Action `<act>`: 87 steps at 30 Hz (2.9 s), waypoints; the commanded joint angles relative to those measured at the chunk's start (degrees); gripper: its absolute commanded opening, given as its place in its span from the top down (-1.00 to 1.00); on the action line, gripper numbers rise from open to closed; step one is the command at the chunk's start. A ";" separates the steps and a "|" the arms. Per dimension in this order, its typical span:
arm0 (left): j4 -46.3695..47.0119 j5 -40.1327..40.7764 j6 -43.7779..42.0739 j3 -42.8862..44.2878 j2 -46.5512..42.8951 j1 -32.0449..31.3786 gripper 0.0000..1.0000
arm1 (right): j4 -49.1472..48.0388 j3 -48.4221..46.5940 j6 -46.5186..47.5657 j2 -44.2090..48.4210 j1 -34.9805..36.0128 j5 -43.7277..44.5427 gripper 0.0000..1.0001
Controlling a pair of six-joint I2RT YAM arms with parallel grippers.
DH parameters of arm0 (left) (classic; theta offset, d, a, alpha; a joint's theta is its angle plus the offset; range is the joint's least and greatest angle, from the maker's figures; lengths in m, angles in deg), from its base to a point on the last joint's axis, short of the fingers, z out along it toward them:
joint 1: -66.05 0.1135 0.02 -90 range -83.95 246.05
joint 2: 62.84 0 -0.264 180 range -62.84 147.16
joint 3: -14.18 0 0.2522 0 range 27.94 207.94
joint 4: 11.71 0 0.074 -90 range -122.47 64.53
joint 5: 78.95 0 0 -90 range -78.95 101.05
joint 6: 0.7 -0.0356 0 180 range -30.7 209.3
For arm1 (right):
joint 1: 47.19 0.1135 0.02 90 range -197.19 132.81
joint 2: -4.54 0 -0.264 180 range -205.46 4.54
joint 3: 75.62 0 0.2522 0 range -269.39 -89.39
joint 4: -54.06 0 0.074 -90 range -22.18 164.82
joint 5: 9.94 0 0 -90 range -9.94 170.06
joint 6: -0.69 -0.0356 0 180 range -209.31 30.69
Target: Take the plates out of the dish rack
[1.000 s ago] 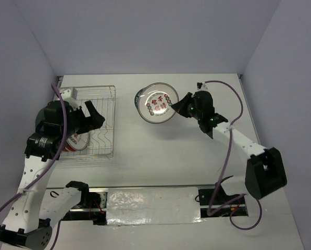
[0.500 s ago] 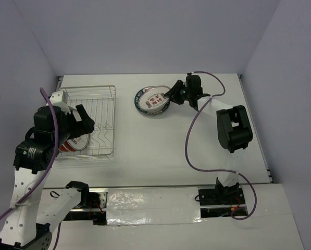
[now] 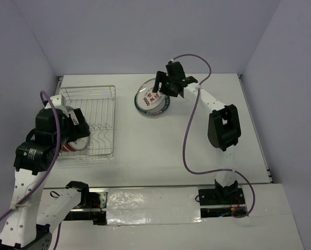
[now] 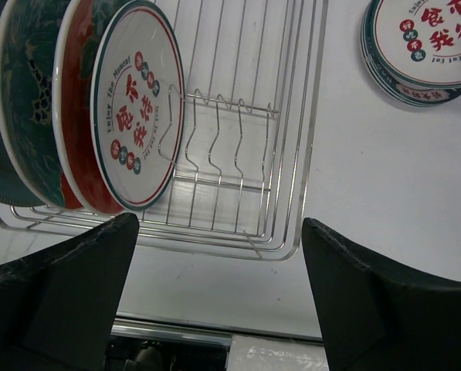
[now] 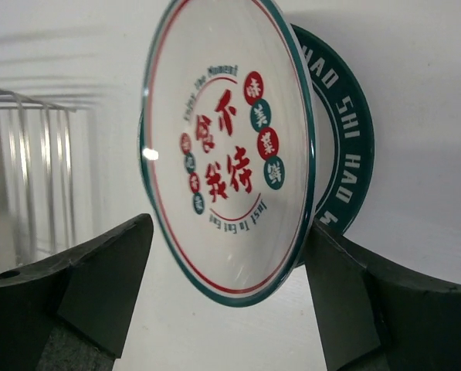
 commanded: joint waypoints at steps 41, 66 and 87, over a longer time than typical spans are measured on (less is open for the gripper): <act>2.70 29.33 0.54 1.71 22.77 2.18 -0.28 | -8.17 42.08 5.59 41.42 12.11 4.01 -0.72; 9.90 21.25 -2.00 -6.38 22.16 3.76 0.16 | -8.52 43.75 4.97 47.92 16.24 2.52 -0.71; 5.25 23.00 -3.59 2.31 22.07 -2.21 1.00 | -8.61 44.72 2.51 51.35 17.91 2.43 -0.71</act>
